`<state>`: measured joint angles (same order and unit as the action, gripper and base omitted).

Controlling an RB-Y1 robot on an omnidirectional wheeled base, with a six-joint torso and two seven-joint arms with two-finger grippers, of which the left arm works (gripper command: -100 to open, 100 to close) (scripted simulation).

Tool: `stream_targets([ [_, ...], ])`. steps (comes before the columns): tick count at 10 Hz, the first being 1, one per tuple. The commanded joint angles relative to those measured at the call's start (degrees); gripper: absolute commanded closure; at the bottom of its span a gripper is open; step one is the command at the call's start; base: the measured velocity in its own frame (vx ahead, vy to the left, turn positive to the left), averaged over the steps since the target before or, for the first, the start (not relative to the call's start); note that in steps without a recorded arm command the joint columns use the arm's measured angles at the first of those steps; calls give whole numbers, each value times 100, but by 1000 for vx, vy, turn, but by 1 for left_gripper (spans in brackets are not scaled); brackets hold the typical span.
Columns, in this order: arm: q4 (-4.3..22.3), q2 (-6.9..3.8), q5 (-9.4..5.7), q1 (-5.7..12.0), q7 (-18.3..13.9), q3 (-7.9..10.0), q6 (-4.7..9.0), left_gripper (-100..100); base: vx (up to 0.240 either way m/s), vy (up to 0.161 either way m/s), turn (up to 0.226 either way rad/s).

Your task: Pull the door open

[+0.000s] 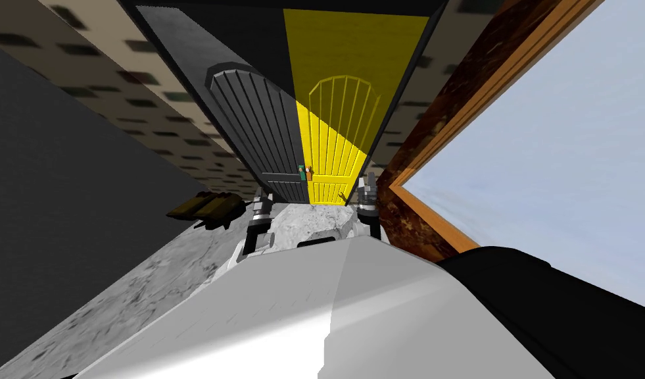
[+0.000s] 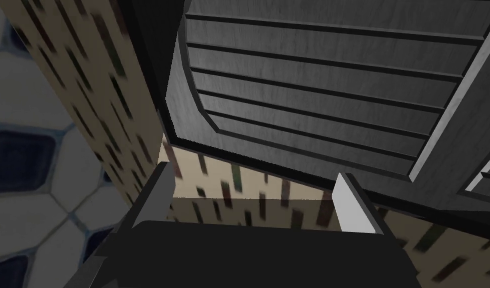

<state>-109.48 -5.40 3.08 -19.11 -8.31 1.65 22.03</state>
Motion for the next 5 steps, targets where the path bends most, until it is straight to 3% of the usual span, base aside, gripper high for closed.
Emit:
stream_targets([
  [1, 163, -17, -8, 84, 1, -21, -37, -100, 116, 6, -40],
  [5, 722, -96, -52, 362, -16, -58, -114, -100, 123, 10, -60],
])
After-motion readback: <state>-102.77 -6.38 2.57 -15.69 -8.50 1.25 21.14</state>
